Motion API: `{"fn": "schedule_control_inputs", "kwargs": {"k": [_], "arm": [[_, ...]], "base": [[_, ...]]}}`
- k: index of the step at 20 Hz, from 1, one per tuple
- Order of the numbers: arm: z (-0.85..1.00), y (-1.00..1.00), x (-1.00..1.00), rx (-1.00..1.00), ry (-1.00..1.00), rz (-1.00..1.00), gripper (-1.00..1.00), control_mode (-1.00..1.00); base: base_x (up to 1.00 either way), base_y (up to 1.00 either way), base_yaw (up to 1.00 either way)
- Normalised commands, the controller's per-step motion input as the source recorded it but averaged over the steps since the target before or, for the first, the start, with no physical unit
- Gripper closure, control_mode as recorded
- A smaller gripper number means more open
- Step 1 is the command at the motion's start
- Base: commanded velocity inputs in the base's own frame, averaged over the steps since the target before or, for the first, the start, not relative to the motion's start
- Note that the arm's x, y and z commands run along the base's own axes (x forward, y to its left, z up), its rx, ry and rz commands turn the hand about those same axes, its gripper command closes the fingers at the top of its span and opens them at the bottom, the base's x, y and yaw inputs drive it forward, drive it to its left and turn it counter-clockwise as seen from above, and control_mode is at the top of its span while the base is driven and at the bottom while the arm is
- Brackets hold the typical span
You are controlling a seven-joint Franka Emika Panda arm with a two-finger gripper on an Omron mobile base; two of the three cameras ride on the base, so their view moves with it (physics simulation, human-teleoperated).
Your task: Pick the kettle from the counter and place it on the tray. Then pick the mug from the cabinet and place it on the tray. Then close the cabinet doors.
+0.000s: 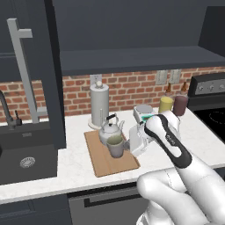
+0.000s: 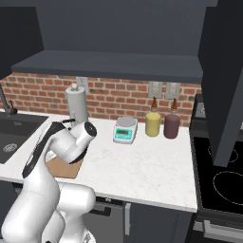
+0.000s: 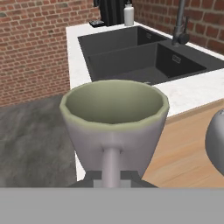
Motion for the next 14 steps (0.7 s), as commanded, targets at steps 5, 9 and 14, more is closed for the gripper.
{"fn": "schedule_control_inputs", "kwargs": {"k": [5,9,14], "arm": [[-0.46,0.13,0.16,0.0,0.0,0.04,1.0,-1.0],[-0.43,0.08,0.09,0.0,0.0,0.05,1.0,-1.0],[-0.45,0.01,0.02,0.0,0.0,0.06,1.0,-1.0]], "base": [[0.0,0.0,0.0],[0.0,0.0,0.0],[0.0,0.0,0.0]]}}
